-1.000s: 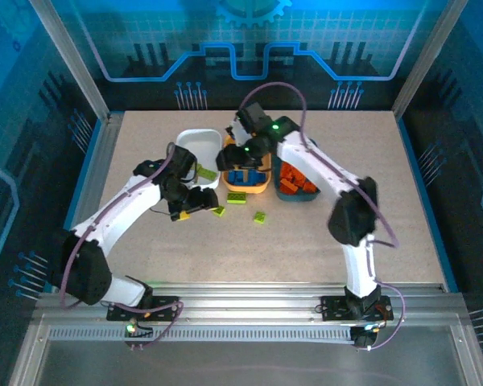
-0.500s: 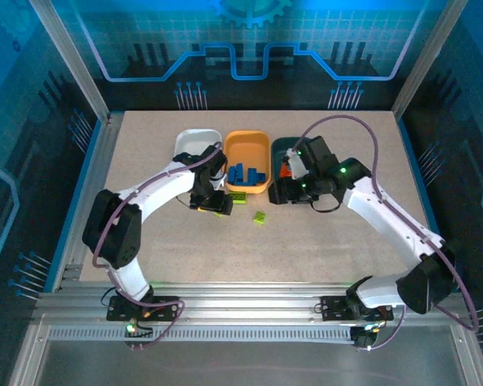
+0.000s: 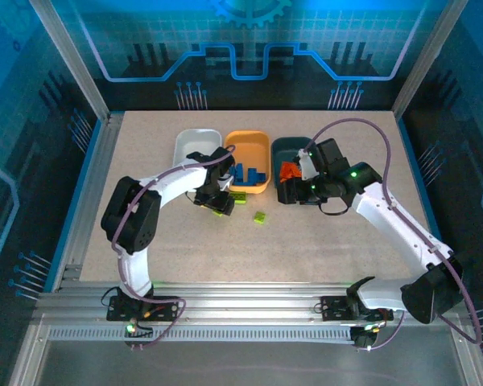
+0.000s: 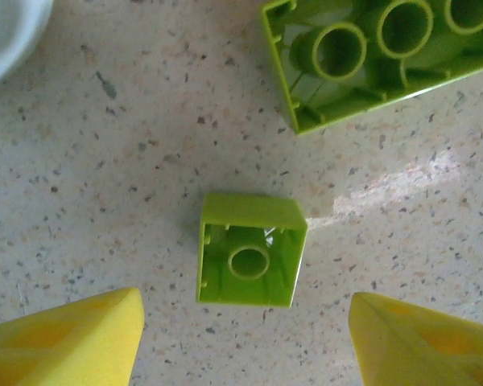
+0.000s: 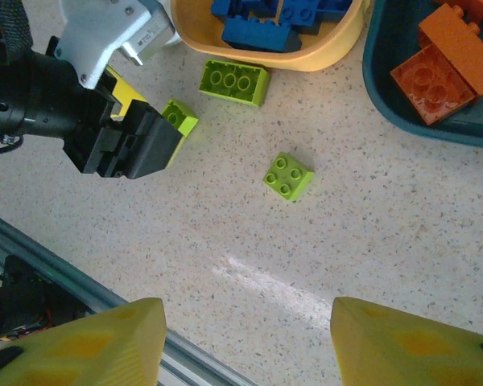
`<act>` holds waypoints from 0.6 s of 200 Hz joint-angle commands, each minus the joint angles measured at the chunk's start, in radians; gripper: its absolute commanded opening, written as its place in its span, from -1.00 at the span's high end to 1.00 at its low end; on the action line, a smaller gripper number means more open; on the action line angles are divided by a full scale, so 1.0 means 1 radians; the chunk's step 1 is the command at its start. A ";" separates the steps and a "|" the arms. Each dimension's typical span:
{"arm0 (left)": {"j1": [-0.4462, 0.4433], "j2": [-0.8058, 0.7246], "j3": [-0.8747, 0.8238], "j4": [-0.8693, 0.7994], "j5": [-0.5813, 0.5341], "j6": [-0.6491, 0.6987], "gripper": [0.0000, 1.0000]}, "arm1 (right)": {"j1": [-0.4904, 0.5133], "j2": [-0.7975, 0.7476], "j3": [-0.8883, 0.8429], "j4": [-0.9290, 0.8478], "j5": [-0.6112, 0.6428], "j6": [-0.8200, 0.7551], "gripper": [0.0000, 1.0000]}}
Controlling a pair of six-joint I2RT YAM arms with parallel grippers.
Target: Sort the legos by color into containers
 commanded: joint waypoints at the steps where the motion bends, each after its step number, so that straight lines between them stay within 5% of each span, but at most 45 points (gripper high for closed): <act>1: -0.011 0.036 0.028 -0.004 -0.015 0.028 -0.37 | -0.016 0.005 0.002 0.006 -0.015 0.007 -0.15; 120: -0.029 0.136 0.058 0.015 -0.033 -0.018 -0.07 | -0.022 0.030 0.006 0.016 -0.029 0.007 -0.14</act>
